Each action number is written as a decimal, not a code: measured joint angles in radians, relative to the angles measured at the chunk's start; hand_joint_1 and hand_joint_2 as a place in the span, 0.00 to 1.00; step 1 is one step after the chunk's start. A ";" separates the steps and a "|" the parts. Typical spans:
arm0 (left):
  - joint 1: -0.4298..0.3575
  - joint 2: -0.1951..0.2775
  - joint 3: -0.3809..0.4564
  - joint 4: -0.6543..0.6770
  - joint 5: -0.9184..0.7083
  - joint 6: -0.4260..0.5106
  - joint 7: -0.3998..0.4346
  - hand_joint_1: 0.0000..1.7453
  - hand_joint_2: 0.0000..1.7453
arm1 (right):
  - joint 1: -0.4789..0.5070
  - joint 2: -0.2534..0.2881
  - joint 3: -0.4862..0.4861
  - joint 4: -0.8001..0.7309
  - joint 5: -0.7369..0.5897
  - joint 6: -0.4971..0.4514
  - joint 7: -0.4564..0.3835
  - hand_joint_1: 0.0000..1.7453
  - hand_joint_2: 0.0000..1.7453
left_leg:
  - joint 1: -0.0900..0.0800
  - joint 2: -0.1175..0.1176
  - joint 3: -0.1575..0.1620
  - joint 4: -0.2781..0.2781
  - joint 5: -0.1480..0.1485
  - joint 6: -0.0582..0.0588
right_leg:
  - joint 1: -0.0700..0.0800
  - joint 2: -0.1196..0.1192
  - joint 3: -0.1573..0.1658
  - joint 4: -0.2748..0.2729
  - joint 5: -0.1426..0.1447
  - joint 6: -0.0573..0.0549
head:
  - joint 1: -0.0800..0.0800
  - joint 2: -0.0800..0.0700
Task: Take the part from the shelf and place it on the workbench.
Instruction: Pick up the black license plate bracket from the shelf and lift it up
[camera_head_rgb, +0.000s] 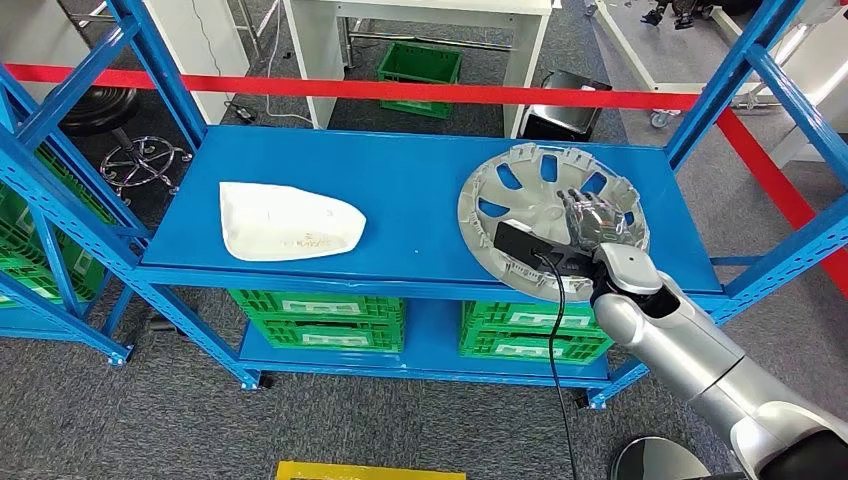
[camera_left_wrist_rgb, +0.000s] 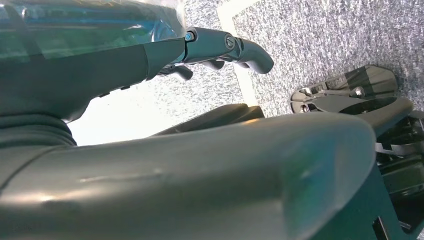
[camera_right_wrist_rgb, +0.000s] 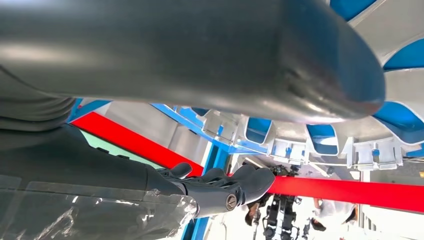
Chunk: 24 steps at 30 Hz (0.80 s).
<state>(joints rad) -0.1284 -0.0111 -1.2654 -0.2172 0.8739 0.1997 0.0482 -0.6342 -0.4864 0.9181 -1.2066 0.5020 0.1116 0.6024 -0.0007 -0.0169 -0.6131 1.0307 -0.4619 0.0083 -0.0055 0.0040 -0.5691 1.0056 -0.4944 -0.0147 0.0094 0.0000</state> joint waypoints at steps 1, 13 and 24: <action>0.000 0.000 0.000 0.000 0.000 0.000 0.001 0.00 0.00 | 0.000 0.000 0.000 0.000 0.000 0.000 0.000 0.00 0.00 | 0.000 0.000 0.000 0.000 0.000 0.001 | 0.000 0.000 0.000 -0.001 0.001 0.001 | 0.000 0.000; 0.000 0.000 0.000 0.000 -0.015 0.000 0.008 0.00 0.00 | 0.015 0.001 0.001 0.019 -0.015 0.018 -0.002 0.00 0.00 | 0.000 0.000 0.001 0.000 0.001 0.005 | 0.001 0.000 0.001 -0.004 0.002 0.010 | 0.001 0.000; -0.007 0.000 -0.003 0.000 -0.033 0.000 0.019 0.00 0.00 | 0.064 0.001 0.008 0.065 -0.179 0.204 0.025 0.00 0.00 | 0.001 0.001 0.002 -0.002 0.001 0.005 | 0.001 0.000 0.001 -0.004 0.002 0.010 | 0.001 0.000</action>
<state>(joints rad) -0.1352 -0.0111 -1.2680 -0.2174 0.8413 0.1995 0.0667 -0.5702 -0.4856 0.9257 -1.1416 0.3225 0.3153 0.6273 -0.0001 -0.0164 -0.6115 1.0288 -0.4607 0.0132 -0.0047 0.0044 -0.5683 1.0020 -0.4924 -0.0046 0.0102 0.0000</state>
